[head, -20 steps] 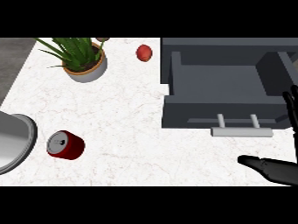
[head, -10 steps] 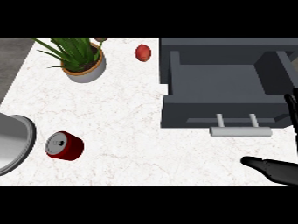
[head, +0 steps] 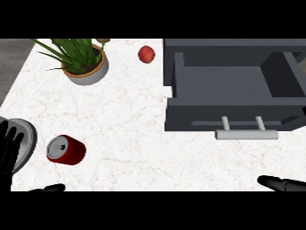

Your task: Pick up the can, place it into the drawer and close the drawer

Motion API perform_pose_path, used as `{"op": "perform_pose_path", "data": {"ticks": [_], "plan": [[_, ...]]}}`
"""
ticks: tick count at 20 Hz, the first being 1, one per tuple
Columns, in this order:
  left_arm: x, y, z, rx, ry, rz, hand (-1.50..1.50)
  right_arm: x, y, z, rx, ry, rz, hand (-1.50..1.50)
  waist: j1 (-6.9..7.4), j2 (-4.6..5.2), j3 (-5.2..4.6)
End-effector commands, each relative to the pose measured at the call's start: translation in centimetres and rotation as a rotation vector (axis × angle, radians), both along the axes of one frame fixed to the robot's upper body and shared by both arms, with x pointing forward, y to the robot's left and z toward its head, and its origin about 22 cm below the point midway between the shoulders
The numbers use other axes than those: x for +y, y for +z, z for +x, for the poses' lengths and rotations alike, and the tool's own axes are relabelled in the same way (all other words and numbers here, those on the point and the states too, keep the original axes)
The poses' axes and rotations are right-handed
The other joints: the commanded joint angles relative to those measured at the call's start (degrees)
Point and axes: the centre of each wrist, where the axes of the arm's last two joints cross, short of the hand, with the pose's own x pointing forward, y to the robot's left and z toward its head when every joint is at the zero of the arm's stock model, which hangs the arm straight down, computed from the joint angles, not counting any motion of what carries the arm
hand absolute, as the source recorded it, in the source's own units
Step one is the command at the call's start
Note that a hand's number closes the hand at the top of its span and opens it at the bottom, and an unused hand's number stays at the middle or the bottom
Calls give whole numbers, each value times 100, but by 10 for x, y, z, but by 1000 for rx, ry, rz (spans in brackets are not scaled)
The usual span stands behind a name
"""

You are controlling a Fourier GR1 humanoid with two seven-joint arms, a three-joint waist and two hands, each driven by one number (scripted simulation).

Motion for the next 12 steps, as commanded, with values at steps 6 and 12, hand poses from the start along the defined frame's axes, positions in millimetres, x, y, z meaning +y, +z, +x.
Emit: {"op": "perform_pose_path", "data": {"ticks": [6, 12], "plan": [[-8, -50, -1, 64, 36, 24, -150, -15, 3, -2, -3, -12, -9, -150, 11, 1, 0], [6, -92, -6, 62, 80, 16, -150, -5, 1, -19, -20, -20, -2, -150, 3, -1, 0]]}}
